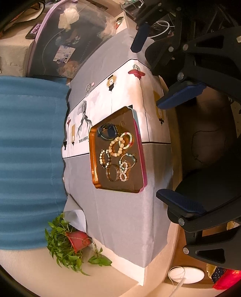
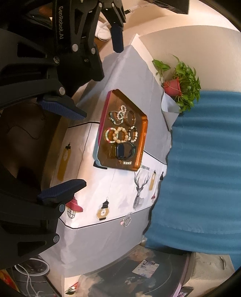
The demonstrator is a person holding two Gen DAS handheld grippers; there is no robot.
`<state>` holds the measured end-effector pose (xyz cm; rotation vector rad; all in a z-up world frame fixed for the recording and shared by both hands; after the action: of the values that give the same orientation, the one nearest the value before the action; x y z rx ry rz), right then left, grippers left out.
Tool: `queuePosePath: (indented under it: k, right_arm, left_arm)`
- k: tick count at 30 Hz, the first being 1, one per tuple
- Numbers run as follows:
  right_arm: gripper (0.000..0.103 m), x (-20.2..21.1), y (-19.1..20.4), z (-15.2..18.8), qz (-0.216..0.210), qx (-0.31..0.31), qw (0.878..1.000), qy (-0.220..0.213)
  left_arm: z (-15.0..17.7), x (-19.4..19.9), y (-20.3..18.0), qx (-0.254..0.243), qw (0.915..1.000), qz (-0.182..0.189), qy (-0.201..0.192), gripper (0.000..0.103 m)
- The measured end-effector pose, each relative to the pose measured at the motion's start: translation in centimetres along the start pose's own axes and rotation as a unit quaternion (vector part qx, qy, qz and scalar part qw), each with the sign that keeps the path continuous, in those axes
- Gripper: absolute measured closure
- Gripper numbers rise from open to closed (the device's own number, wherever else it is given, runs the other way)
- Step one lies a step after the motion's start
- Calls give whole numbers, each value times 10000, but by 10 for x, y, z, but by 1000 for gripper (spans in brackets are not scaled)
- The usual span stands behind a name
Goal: Organize jewelry
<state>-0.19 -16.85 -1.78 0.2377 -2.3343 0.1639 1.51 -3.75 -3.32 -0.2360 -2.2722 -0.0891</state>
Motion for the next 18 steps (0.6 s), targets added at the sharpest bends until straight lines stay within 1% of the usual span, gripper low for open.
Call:
queuePosePath:
  k: [6, 18]
  right_arm:
    - [36, -4, -12, 1, 15, -139, 9999, 23]
    - [36, -26, -31, 11, -99, -389, 9989, 258]
  left_arm:
    - [0, -6, -3, -23, 10000, -11, 96, 18]
    - [-5, -33, -16, -171, 9991, -72, 391, 18]
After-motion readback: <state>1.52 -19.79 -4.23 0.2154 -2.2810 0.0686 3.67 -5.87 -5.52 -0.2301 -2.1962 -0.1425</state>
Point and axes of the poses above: each gripper's, at about its wrist camera, not at the fingertips, and x roughly against the way its jaws point, y to its left, z to its underside, the point moved 7 cm from there along -x, roughly the way its jaws point, and after that the axes turned 2 degrees about y, right-handed, at the moved point
